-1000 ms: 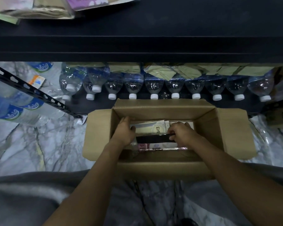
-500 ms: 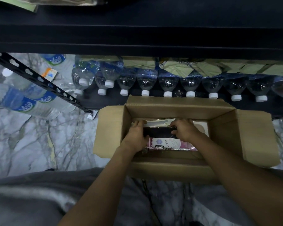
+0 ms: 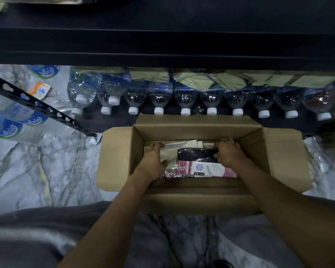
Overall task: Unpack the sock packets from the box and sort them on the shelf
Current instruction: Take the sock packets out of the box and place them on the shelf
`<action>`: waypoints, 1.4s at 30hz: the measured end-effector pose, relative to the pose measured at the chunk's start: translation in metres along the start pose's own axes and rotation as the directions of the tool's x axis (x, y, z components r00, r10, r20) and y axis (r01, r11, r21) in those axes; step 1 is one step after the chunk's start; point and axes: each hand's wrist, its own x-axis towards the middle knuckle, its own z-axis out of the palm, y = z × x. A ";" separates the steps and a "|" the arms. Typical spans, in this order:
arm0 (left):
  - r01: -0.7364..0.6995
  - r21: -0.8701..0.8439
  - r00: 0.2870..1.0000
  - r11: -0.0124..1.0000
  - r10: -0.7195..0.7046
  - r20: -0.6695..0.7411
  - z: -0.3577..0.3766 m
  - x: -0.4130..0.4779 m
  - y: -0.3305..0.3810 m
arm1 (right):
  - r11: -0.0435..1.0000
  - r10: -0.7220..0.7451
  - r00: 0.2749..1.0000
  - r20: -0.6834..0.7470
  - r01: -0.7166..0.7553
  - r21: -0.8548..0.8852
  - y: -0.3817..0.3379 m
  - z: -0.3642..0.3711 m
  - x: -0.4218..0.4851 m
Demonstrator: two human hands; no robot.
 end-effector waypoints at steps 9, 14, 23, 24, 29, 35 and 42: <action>0.028 0.053 0.998 0.998 -0.030 0.052 0.010 0.011 -0.002 | 0.999 0.011 0.999 0.047 -0.013 0.047 0.007 -0.003 -0.002; 0.049 0.173 0.988 0.984 -0.073 0.136 0.015 0.036 -0.008 | 0.997 0.028 0.997 0.076 -0.033 0.066 0.010 -0.007 -0.008; -0.002 0.327 0.974 0.945 -0.072 0.215 0.025 0.073 -0.024 | 0.975 0.060 0.995 0.084 -0.076 0.208 0.023 -0.003 -0.021; -0.007 0.338 0.973 0.941 -0.071 0.218 0.027 0.074 -0.026 | 0.969 0.061 0.994 0.086 -0.080 0.233 0.024 -0.002 -0.022; -0.032 0.323 0.977 0.946 -0.040 0.211 0.031 0.075 -0.028 | 0.966 0.041 0.997 0.070 -0.057 0.253 0.023 -0.005 -0.026; -0.030 0.287 0.973 0.957 -0.038 0.229 0.029 0.065 -0.028 | 0.961 0.033 0.998 0.059 -0.048 0.271 0.022 -0.007 -0.035; -0.033 0.103 0.944 0.994 -0.003 0.330 0.008 0.049 -0.011 | 0.948 0.029 0.998 0.052 -0.044 0.314 0.019 -0.021 -0.045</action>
